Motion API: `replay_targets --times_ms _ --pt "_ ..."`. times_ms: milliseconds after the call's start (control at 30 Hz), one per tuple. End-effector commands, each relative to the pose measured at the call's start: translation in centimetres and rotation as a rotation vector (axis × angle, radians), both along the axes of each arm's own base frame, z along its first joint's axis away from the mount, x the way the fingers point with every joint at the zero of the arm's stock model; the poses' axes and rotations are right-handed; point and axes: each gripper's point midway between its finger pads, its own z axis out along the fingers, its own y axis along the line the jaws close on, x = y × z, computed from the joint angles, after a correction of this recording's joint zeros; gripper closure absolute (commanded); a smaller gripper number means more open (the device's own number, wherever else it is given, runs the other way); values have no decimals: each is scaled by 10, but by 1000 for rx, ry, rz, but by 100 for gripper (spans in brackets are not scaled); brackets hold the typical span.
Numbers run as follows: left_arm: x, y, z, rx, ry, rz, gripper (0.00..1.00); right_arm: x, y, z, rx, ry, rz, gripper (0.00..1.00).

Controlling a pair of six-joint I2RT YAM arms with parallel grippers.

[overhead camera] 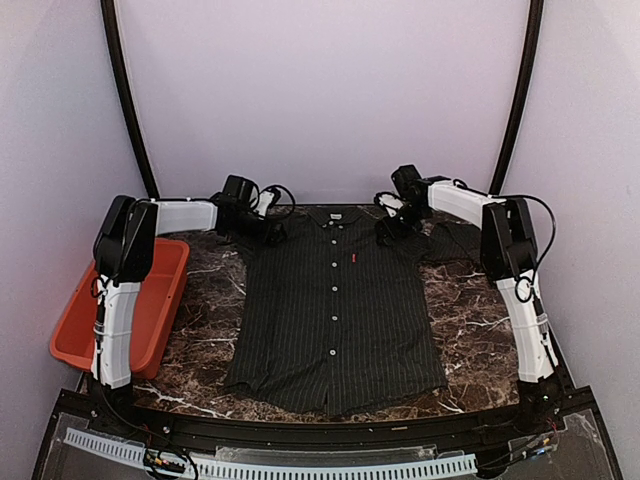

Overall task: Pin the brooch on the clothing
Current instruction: Flatten out the crumpled clothing at the center of the board.

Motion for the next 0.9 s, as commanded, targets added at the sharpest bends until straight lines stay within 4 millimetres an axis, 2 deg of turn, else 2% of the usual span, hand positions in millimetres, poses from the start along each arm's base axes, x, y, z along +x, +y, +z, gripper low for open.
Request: replay_targets --times_ms 0,167,200,233,267,300,467,567,733,833,867 --pt "-17 -6 -19 25 78 -94 23 -1 -1 -12 36 29 -1 22" --pt "-19 -2 -41 75 126 -95 26 -8 1 -24 56 62 16 26" --pt "-16 -2 -40 79 123 -94 26 -9 2 -26 58 67 19 27" --pt "-17 0 -48 96 144 -90 26 -10 2 -28 59 73 22 29" --pt "-13 -1 -45 97 138 -88 27 -10 2 -30 59 77 24 31" --pt "-15 0 -52 107 156 -88 27 -11 2 -32 58 80 24 33" --pt "-9 4 -60 138 162 -66 28 -13 2 -37 53 89 28 41" --pt "-8 6 -66 151 170 -58 34 -15 1 -42 50 100 29 50" --pt "-11 5 -74 144 194 -61 68 -20 -1 -49 43 118 32 72" --pt "-13 5 -78 142 205 -62 95 -22 -4 -50 33 119 33 89" --pt "-13 5 -77 143 207 -60 97 -23 -4 -50 29 117 33 94"
